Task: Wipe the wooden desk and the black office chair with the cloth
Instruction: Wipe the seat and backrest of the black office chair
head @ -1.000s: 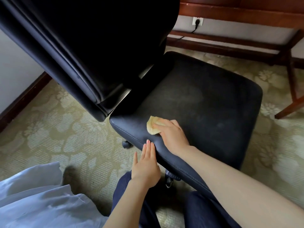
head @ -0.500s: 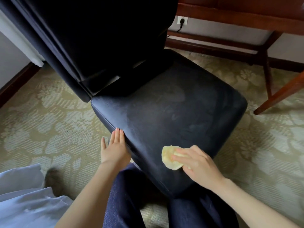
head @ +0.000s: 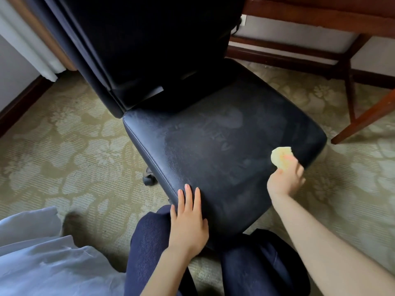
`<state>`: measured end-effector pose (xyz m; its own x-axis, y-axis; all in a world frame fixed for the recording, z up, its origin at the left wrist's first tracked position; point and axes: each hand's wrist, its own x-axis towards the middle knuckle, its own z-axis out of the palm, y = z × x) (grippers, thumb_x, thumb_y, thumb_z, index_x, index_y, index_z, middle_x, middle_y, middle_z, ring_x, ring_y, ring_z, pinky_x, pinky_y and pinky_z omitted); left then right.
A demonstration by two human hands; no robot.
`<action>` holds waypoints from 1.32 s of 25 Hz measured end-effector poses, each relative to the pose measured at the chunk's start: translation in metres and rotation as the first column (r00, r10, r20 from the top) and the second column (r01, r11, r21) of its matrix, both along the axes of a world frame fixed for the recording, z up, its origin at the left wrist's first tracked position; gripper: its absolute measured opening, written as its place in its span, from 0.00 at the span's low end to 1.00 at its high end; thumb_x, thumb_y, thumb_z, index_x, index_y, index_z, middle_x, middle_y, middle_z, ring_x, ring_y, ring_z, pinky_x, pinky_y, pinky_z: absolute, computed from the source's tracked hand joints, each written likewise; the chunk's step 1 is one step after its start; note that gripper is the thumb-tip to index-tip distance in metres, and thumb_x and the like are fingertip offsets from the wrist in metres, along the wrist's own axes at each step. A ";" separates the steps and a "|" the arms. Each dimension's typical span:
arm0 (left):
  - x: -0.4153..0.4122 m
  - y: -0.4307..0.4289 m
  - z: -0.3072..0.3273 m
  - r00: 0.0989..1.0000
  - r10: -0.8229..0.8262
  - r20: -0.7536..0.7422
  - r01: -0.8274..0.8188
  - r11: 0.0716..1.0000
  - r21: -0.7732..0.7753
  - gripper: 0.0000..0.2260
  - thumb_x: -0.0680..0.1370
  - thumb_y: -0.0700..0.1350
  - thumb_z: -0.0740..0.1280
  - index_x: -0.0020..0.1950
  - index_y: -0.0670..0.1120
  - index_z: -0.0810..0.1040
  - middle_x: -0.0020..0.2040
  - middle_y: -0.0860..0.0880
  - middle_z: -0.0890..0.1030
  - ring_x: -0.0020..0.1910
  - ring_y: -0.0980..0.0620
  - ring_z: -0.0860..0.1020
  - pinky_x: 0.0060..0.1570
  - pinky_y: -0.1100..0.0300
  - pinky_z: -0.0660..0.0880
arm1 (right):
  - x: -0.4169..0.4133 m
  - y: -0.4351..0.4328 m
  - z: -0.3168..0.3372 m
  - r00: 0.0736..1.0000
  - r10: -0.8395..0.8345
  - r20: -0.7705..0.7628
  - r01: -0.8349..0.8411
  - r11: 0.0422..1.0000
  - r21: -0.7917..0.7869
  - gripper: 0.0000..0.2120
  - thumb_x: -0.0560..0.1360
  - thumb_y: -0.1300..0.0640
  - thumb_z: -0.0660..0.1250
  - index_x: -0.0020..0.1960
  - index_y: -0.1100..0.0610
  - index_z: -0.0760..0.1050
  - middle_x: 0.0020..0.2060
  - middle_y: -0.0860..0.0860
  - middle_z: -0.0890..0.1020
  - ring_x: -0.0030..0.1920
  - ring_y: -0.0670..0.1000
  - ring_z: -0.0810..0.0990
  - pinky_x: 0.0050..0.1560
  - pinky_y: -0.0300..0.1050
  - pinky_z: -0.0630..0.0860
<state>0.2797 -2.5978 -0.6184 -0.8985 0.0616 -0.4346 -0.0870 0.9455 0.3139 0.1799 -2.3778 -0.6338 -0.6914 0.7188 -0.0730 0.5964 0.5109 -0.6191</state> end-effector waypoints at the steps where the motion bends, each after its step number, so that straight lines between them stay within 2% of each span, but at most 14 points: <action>1: 0.000 -0.004 0.000 1.000 -0.013 0.002 0.013 1.000 0.002 0.34 0.79 0.48 0.57 0.77 0.48 0.37 0.77 0.46 0.35 0.76 0.44 0.36 0.73 0.47 0.46 | 0.008 -0.013 -0.002 0.998 0.059 -0.017 -0.058 0.997 0.051 0.24 0.75 0.69 0.56 0.70 0.57 0.67 0.68 0.56 0.68 0.61 0.62 0.68 0.62 0.45 0.58; 7: -0.009 -0.020 0.001 0.998 -0.050 0.036 0.050 0.999 0.009 0.34 0.79 0.44 0.57 0.78 0.48 0.39 0.77 0.45 0.36 0.76 0.43 0.37 0.73 0.49 0.45 | 0.053 -0.070 -0.004 0.908 0.419 -0.033 -0.414 0.905 0.096 0.23 0.74 0.69 0.58 0.65 0.54 0.75 0.63 0.48 0.76 0.59 0.57 0.70 0.60 0.50 0.68; 11: -0.022 -0.032 0.005 0.995 -0.071 0.069 0.071 0.997 0.004 0.33 0.78 0.44 0.57 0.78 0.47 0.41 0.77 0.44 0.37 0.76 0.42 0.37 0.74 0.49 0.46 | 0.075 -0.085 0.006 0.755 0.651 -0.075 -0.649 0.759 0.046 0.23 0.71 0.71 0.62 0.58 0.49 0.80 0.59 0.42 0.79 0.50 0.50 0.72 0.55 0.35 0.65; 14: -0.029 -0.042 0.012 0.990 -0.052 0.131 0.043 0.997 0.068 0.32 0.78 0.45 0.59 0.78 0.48 0.45 0.78 0.46 0.39 0.76 0.44 0.38 0.74 0.48 0.46 | 0.082 -0.088 0.022 0.651 0.759 -0.011 -0.743 0.634 -0.214 0.19 0.71 0.65 0.65 0.54 0.44 0.81 0.53 0.37 0.80 0.47 0.45 0.75 0.48 0.30 0.69; 16: -0.032 -0.048 0.022 0.983 0.003 0.183 -0.035 0.985 0.170 0.26 0.79 0.47 0.59 0.77 0.48 0.56 0.79 0.45 0.47 0.77 0.44 0.47 0.74 0.48 0.51 | 0.076 -0.088 0.036 0.654 0.754 -0.064 -0.683 0.551 -0.480 0.16 0.70 0.62 0.69 0.50 0.43 0.82 0.45 0.39 0.83 0.43 0.42 0.80 0.40 0.30 0.74; 17: -0.033 -0.049 0.030 0.980 0.050 0.191 -0.097 0.964 0.246 0.20 0.80 0.48 0.59 0.71 0.47 0.67 0.76 0.43 0.59 0.75 0.43 0.58 0.72 0.49 0.57 | 0.072 -0.088 0.046 0.655 0.750 -0.095 -0.677 0.525 -0.516 0.15 0.69 0.62 0.70 0.50 0.44 0.82 0.43 0.39 0.83 0.42 0.41 0.80 0.39 0.29 0.74; 18: -0.037 -0.052 0.038 0.970 0.129 0.206 -0.197 0.914 0.354 0.14 0.80 0.50 0.58 0.61 0.46 0.75 0.67 0.42 0.73 0.65 0.44 0.71 0.67 0.52 0.65 | 0.061 -0.091 0.055 0.654 0.747 -0.119 -0.686 0.520 -0.508 0.15 0.69 0.61 0.71 0.51 0.45 0.81 0.42 0.40 0.83 0.42 0.39 0.81 0.39 0.28 0.74; 19: -0.043 -0.054 0.052 0.947 0.219 0.235 -0.310 0.813 0.494 0.13 0.80 0.53 0.58 0.53 0.46 0.77 0.54 0.46 0.79 0.53 0.49 0.77 0.60 0.57 0.71 | 0.049 -0.096 0.066 0.662 0.733 -0.153 -0.692 0.520 -0.501 0.14 0.69 0.61 0.72 0.51 0.45 0.81 0.41 0.40 0.83 0.41 0.38 0.80 0.39 0.28 0.73; 21: -0.063 -0.054 0.085 0.887 0.343 0.309 -0.457 0.557 0.694 0.15 0.81 0.56 0.57 0.49 0.49 0.78 0.42 0.56 0.82 0.42 0.59 0.80 0.44 0.72 0.74 | 0.022 -0.108 0.092 0.665 0.711 -0.229 -0.710 0.507 -0.488 0.12 0.70 0.58 0.73 0.49 0.44 0.79 0.40 0.42 0.84 0.39 0.39 0.81 0.35 0.29 0.74; 23: -0.100 -0.059 0.118 0.862 0.403 0.308 -0.477 0.436 0.764 0.14 0.81 0.56 0.56 0.51 0.52 0.79 0.43 0.59 0.83 0.45 0.62 0.81 0.42 0.70 0.74 | -0.019 -0.125 0.121 0.631 0.722 -0.283 -0.743 0.459 -0.488 0.11 0.71 0.56 0.73 0.50 0.44 0.78 0.40 0.44 0.84 0.39 0.42 0.82 0.31 0.34 0.76; 26: -0.155 -0.063 0.175 0.780 0.558 0.282 -0.523 0.336 0.783 0.13 0.78 0.55 0.64 0.57 0.48 0.74 0.52 0.50 0.82 0.52 0.50 0.81 0.52 0.54 0.74 | -0.078 -0.147 0.178 0.521 0.777 -0.353 -0.820 0.341 -0.460 0.15 0.72 0.57 0.73 0.56 0.47 0.76 0.46 0.43 0.82 0.43 0.42 0.82 0.34 0.33 0.75; 29: -0.198 -0.067 0.247 0.690 0.692 0.211 -0.510 0.257 0.821 0.15 0.74 0.48 0.70 0.57 0.46 0.73 0.52 0.46 0.82 0.49 0.50 0.82 0.43 0.58 0.79 | -0.125 -0.154 0.252 0.390 0.804 -0.448 -0.868 0.158 -0.472 0.18 0.71 0.58 0.73 0.58 0.47 0.75 0.49 0.41 0.81 0.44 0.39 0.82 0.39 0.30 0.75; 31: -0.218 -0.068 0.297 0.677 0.722 0.146 -0.466 0.266 0.844 0.14 0.73 0.45 0.72 0.56 0.45 0.75 0.51 0.46 0.82 0.48 0.51 0.82 0.44 0.57 0.81 | -0.147 -0.151 0.304 0.360 0.794 -0.490 -0.872 0.100 -0.478 0.20 0.70 0.60 0.74 0.58 0.46 0.74 0.50 0.43 0.81 0.45 0.41 0.82 0.41 0.33 0.77; 33: -0.235 -0.061 0.346 0.685 0.726 0.054 -0.427 0.341 0.837 0.12 0.72 0.43 0.72 0.54 0.47 0.75 0.50 0.46 0.82 0.48 0.51 0.82 0.48 0.54 0.80 | -0.164 -0.144 0.353 0.358 0.786 -0.505 -0.887 0.117 -0.446 0.23 0.69 0.59 0.76 0.58 0.44 0.72 0.52 0.45 0.80 0.45 0.43 0.83 0.41 0.35 0.78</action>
<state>0.0451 -2.6588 -0.2723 -0.8984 -0.3720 -0.2335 -0.2787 0.0719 0.9577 0.0162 -2.5219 -0.2810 -0.8636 -0.5036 -0.0256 -0.0594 0.1520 -0.9866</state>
